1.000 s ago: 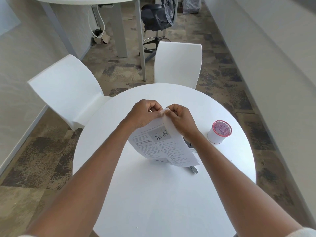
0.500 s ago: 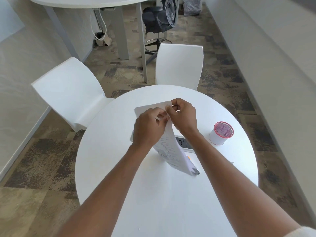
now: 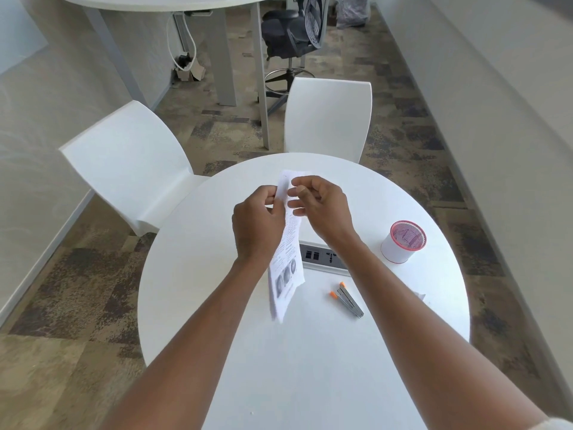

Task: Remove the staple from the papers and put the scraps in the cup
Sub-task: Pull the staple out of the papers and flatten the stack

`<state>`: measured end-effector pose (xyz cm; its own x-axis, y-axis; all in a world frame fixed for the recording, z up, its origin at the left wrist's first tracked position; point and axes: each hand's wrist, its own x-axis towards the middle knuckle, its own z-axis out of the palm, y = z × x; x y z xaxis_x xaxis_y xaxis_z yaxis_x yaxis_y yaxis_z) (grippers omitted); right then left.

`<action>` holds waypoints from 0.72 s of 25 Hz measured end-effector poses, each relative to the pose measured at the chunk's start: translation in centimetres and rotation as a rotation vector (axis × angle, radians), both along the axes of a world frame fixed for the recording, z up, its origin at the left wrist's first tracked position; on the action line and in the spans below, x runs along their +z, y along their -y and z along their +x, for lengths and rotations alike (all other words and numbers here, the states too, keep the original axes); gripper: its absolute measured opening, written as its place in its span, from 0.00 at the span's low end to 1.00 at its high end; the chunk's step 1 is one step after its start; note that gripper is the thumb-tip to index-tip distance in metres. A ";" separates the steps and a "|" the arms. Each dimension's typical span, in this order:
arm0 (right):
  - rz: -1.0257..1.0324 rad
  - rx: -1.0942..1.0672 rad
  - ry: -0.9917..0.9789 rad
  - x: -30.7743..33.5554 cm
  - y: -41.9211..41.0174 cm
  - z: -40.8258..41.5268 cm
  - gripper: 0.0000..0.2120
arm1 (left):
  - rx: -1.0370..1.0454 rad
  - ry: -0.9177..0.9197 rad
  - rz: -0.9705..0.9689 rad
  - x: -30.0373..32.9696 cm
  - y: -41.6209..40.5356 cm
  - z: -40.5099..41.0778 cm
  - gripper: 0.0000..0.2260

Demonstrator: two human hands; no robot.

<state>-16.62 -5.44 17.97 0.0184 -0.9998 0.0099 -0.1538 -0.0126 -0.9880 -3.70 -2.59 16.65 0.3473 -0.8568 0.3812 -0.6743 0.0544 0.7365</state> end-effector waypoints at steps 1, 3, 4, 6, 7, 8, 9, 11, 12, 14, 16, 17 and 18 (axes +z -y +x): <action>-0.009 -0.026 -0.053 -0.3 0.0 -0.2 0.09 | 0.024 -0.024 0.009 0.3 0.1 0.3 0.06; -0.013 -0.098 -0.184 -1.4 -0.1 -1.0 0.11 | 0.030 -0.114 0.043 0.9 0.5 1.3 0.08; 0.016 -0.126 -0.230 -2.2 -0.2 -1.5 0.14 | -0.003 -0.177 0.073 1.0 0.8 1.9 0.08; 0.144 -0.106 -0.265 -4.6 -0.4 -2.7 0.25 | -0.134 -0.323 0.151 1.0 1.6 3.4 0.08; 0.221 -0.062 -0.258 -5.8 -0.6 -3.1 0.30 | -0.198 -0.404 0.189 0.9 1.9 4.0 0.08; 0.290 -0.014 -0.233 -7.1 -0.9 -3.5 0.33 | -0.249 -0.490 0.218 0.8 2.1 4.5 0.07; 0.339 0.034 -0.196 -8.3 -1.3 -3.9 0.34 | -0.283 -0.569 0.241 0.7 2.3 4.8 0.08; 0.395 0.114 -0.115 -10.4 -2.1 -4.2 0.32 | -0.336 -0.725 0.286 0.9 2.7 5.3 0.08; 0.393 0.143 -0.082 -11.4 -2.4 -4.2 0.31 | -0.359 -0.805 0.314 0.9 2.8 5.6 0.08; 0.371 0.176 -0.028 -12.5 -2.6 -4.2 0.32 | -0.405 -0.964 0.364 0.9 3.3 6.2 0.08; 0.359 0.204 0.060 -12.9 -2.6 -4.3 0.36 | -0.453 -1.114 0.395 0.6 3.4 6.8 0.08; 0.358 0.231 0.109 -12.7 -2.6 -4.3 0.35 | -0.472 -1.168 0.411 0.4 3.5 7.1 0.09; 0.360 0.272 0.158 -12.6 -2.6 -4.2 0.31 | -0.490 -1.216 0.429 0.3 3.5 7.3 0.09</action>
